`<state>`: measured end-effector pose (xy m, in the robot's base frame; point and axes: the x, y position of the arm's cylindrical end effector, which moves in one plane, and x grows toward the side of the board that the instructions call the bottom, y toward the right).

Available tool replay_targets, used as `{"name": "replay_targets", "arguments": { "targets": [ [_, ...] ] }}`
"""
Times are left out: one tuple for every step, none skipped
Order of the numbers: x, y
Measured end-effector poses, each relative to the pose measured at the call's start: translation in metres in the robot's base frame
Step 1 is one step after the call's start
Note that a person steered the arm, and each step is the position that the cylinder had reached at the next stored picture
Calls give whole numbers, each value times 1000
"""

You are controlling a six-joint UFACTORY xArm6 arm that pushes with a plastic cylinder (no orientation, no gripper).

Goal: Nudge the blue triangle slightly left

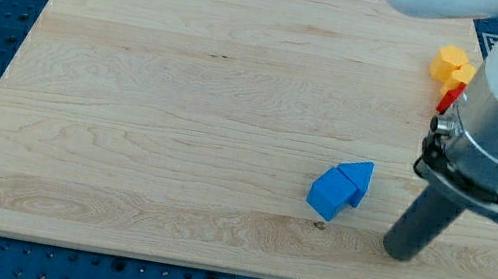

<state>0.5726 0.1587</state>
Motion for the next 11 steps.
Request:
{"name": "replay_targets", "arguments": {
  "targets": [
    [-44, -2],
    [-59, -15],
    [-62, -32],
    [-63, -35],
    [-60, -34],
    [-60, -20],
    [-44, 4],
    [-41, -21],
    [-38, -34],
    [-32, -30],
    [-45, -39]
  ]
}}
